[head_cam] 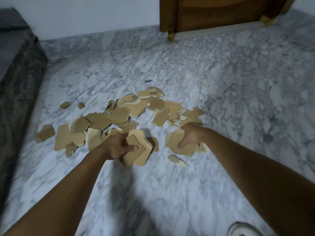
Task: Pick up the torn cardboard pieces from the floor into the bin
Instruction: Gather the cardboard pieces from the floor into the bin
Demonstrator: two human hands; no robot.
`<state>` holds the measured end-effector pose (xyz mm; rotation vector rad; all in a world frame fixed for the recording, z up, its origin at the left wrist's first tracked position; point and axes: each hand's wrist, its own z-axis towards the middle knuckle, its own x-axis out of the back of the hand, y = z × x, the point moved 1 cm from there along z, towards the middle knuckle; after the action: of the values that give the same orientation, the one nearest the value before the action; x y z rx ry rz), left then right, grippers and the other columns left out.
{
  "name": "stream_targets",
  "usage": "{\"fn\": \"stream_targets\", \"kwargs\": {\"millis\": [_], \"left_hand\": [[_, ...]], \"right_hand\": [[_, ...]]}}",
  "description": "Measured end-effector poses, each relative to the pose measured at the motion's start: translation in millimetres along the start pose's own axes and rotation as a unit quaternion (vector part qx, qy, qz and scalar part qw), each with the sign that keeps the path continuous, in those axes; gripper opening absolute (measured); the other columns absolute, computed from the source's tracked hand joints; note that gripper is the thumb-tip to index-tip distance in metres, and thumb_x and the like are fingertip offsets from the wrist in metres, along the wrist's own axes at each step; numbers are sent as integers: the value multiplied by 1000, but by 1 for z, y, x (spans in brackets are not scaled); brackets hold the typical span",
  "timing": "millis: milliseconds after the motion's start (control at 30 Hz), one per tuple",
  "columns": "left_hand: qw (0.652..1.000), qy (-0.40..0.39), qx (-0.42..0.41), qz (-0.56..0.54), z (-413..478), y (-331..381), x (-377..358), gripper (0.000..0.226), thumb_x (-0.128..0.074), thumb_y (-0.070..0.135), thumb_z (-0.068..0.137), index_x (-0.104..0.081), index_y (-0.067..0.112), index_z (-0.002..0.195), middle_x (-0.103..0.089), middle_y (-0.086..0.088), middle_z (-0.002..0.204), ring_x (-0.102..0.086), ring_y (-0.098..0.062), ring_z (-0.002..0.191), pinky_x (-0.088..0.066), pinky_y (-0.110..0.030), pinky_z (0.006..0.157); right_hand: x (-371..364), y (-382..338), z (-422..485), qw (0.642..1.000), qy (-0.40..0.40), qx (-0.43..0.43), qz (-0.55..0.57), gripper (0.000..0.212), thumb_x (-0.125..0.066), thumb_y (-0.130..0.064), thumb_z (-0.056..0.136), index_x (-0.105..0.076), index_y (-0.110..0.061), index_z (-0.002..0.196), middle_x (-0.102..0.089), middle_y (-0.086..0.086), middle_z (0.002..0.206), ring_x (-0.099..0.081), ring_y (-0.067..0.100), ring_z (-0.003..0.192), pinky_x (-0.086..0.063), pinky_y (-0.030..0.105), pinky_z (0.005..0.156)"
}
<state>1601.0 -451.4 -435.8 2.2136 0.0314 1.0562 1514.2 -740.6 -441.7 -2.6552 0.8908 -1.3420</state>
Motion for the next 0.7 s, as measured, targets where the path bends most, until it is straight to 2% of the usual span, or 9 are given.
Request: {"fn": "stream_targets", "kwargs": {"millis": [67,167,233,300,400,433,500,600,700], "left_hand": [[998,-33,-13,49,10,7,-8,40,-76,37,82,-65,21,117,-68,6,105,-62,-15,102,-47,-27,85],[992,-34,-44,115,29,29,-24,41,-78,42,78,-69,14,107,-63,-5,111,-61,-23,108,-49,-31,90],[982,-40,-57,173,38,40,-35,57,-78,50,73,-64,13,115,-53,-9,121,-54,-25,115,-46,-35,98],[974,-46,-63,211,44,42,-47,65,-78,56,69,-63,14,116,-52,-10,121,-53,-26,114,-45,-36,99],[976,-40,-67,202,46,38,-56,62,-79,56,67,-65,14,109,-60,-9,113,-56,-25,111,-48,-32,90],[979,-33,-69,187,46,36,-58,61,-80,54,68,-65,14,112,-63,-8,113,-58,-25,111,-47,-28,87],[987,-20,-48,152,43,34,-60,61,-82,46,71,-60,14,118,-64,-7,117,-59,-25,112,-41,-24,83],[992,-27,1,127,40,33,-63,66,-84,45,66,-49,18,116,-62,-8,119,-58,-28,110,-47,-30,83],[997,-34,27,57,34,37,-67,67,-88,34,64,-45,17,112,-57,-4,109,-56,-26,102,-46,-33,76]], "right_hand": [[18,13,-1,999,40,-10,29,94,-82,-66,31,-63,-12,106,-65,7,105,-65,25,94,-60,37,75],[34,34,-8,998,40,-32,45,68,-87,-49,54,-67,-11,106,-70,7,100,-69,23,88,-60,41,82],[25,48,-12,998,24,-42,32,53,-86,-40,63,-71,-13,106,-72,7,104,-70,22,92,-58,40,86],[-2,59,-11,997,41,-49,38,62,-84,-43,56,-71,-18,111,-72,5,110,-69,20,96,-57,37,89],[-41,62,-10,994,84,-71,4,82,-79,-50,63,-53,-23,135,-51,10,137,-53,31,125,-47,35,102],[-45,62,-10,992,98,-83,7,84,-78,-50,65,-47,-25,139,-45,11,140,-50,33,127,-47,35,102],[-45,63,-11,990,104,-92,37,86,-80,-51,60,-45,-27,135,-50,10,134,-55,33,119,-51,34,92],[-42,69,-14,985,106,-95,98,80,-87,-40,61,-41,-20,123,-59,6,114,-61,29,106,-48,30,75],[-40,66,-17,988,89,-78,99,79,-89,-38,60,-51,-16,125,-64,3,113,-64,24,104,-54,33,80]]}}
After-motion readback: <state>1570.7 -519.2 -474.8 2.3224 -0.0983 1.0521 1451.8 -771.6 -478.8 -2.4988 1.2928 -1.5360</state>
